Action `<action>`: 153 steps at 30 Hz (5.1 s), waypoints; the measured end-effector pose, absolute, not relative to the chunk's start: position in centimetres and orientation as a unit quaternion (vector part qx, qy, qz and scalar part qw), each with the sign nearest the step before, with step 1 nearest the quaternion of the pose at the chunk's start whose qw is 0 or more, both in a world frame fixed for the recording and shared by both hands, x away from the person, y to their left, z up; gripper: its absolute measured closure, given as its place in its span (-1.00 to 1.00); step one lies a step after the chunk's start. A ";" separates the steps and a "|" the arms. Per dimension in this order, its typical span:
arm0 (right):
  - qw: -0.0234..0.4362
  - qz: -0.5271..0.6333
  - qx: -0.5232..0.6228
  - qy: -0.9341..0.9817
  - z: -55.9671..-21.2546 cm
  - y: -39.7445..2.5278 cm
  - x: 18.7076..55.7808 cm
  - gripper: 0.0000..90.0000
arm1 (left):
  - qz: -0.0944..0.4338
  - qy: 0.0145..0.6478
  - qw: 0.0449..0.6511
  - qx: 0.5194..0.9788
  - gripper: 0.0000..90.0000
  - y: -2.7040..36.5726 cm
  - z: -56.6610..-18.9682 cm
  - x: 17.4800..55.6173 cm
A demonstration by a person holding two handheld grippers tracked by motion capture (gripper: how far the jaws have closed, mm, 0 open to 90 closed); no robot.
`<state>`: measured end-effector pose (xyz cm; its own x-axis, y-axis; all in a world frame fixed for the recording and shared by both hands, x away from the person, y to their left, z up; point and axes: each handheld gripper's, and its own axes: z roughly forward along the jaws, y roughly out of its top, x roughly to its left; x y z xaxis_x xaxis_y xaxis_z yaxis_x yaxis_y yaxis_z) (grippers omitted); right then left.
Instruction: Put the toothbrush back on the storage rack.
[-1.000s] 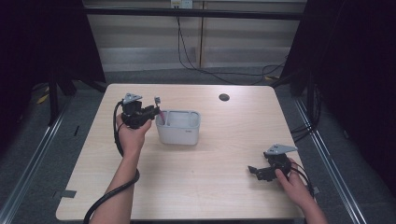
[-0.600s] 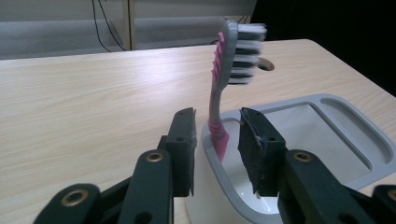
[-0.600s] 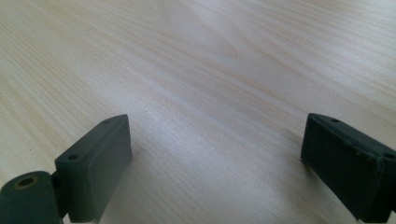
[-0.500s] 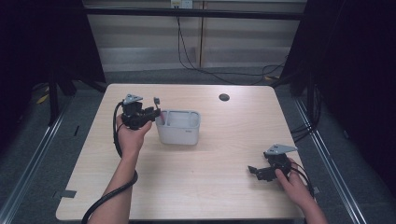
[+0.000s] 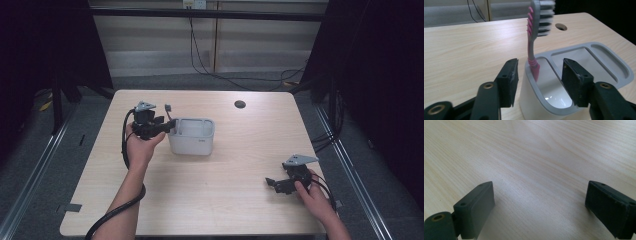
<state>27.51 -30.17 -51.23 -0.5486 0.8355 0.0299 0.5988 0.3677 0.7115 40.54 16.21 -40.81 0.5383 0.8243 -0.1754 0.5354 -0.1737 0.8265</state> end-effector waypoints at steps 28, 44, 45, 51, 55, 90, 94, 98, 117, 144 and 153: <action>0.170 0.346 0.445 0.808 -51.2 -30.2 27.5 -0.82 | 0.148 0.415 0.444 0.780 -0.25 17.2 -40.6 38.7; 0.171 0.346 0.444 0.809 -51.2 -30.2 27.5 -0.82 | 0.143 0.408 0.448 0.782 -0.28 18.4 -41.0 37.6; 0.171 0.346 0.443 0.809 -51.2 -30.2 27.5 -0.82 | 0.143 0.409 0.447 0.782 -0.28 18.5 -41.1 37.5; 0.171 0.346 0.444 0.809 -51.2 -30.2 27.5 -0.82 | 0.143 0.411 0.446 0.782 -0.29 19.0 -41.6 37.3; 0.171 0.346 0.443 0.809 -51.2 -30.2 27.5 -0.82 | 0.144 0.413 0.444 0.782 -0.30 19.5 -42.0 37.0; 0.171 0.346 0.443 0.809 -51.2 -30.2 27.5 -0.82 | 0.136 0.436 0.434 0.776 -0.31 22.1 -45.6 36.1; 0.171 0.346 0.443 0.809 -51.2 -30.2 27.5 -0.82 | 0.135 0.441 0.428 0.777 -0.31 22.7 -46.2 36.0; 0.171 0.346 0.443 0.809 -51.2 -30.2 27.5 -0.82 | 0.135 0.447 0.428 0.774 -0.31 23.1 -46.7 35.9; 0.171 0.346 0.443 0.809 -51.2 -30.2 27.5 -0.82 | 0.140 0.443 0.419 0.780 -0.33 23.9 -48.2 35.6; 0.171 0.346 0.443 0.809 -51.2 -30.2 27.5 -0.82 | 0.157 0.432 0.386 0.800 -0.35 25.6 -49.5 35.3; 0.172 0.346 0.443 0.809 -51.2 -30.2 27.5 -0.82 | 0.162 0.425 0.377 0.807 -0.37 25.9 -49.9 35.3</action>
